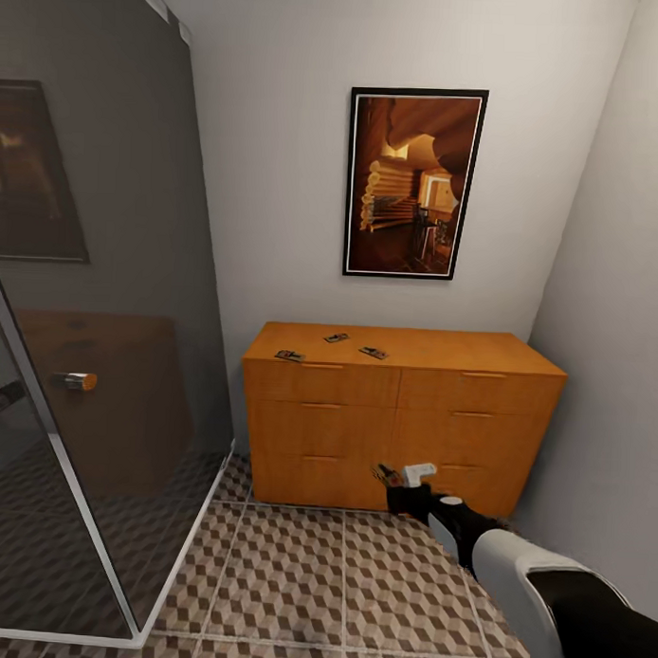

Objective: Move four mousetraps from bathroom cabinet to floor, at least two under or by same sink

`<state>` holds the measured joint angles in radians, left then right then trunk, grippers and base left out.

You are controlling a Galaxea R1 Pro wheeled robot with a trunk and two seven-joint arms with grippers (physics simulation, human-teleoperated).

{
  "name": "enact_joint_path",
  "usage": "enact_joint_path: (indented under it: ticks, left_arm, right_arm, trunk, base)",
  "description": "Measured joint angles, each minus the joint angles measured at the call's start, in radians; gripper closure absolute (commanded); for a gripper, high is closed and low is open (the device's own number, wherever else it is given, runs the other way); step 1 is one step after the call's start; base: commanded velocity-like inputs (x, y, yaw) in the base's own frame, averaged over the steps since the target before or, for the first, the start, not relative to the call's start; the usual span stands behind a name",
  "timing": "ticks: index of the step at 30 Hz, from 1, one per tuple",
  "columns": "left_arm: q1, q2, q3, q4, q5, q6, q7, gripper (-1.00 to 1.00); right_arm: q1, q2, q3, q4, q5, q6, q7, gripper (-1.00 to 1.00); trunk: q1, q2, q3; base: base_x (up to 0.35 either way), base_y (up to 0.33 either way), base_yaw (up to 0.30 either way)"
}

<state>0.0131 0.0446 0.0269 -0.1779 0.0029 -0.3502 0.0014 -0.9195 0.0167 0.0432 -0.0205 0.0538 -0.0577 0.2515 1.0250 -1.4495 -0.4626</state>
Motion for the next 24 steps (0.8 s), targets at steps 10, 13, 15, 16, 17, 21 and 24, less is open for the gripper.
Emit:
enact_joint_path:
  ticks: [10,13,15,16,17,21,24]
  left_arm:
    - [0.000,0.000,0.001,0.000,0.000,0.000,0.000,-1.00]
    - [0.000,0.000,0.000,0.000,0.000,0.000,0.000,-1.00]
    - [0.000,0.000,0.000,0.000,0.000,0.000,0.000,-1.00]
    - [0.000,0.000,0.000,0.000,0.000,0.000,0.000,-1.00]
    - [0.000,0.000,0.000,0.000,0.000,0.000,0.000,-1.00]
    - [0.000,0.000,0.001,0.000,0.000,0.000,0.000,-1.00]
    - [0.000,0.000,0.001,0.000,0.000,0.000,0.000,-1.00]
  right_arm:
    - [0.219,-0.003,0.002,0.004,0.021,-0.267,0.004,1.00]
    - [0.283,-0.003,0.001,0.004,0.022,-0.360,0.004,1.00]
    - [0.347,-0.001,0.003,0.005,0.025,-0.449,0.004,1.00]
    - [0.361,-0.001,0.001,0.004,0.023,-0.472,0.003,1.00]
    - [0.388,-0.001,0.002,0.005,0.024,-0.515,0.003,1.00]
    - [0.475,0.001,0.001,0.006,0.023,-0.641,-0.002,1.00]
    - [0.526,0.003,-0.001,0.006,0.017,-0.732,-0.015,1.00]
  trunk:
    - [0.000,0.000,0.000]
    - [0.000,0.000,0.000]
    - [0.000,0.000,0.000]
    - [0.000,0.000,0.000]
    - [0.000,0.000,0.000]
    - [0.000,0.000,0.000]
    - [0.000,0.000,0.000]
  base:
    - [0.000,0.000,0.000]
    - [0.000,0.000,0.000]
    - [0.000,0.000,0.000]
    - [0.000,0.000,0.000]
    - [0.000,0.000,0.000]
    - [0.000,0.000,0.000]
    - [0.000,0.000,0.000]
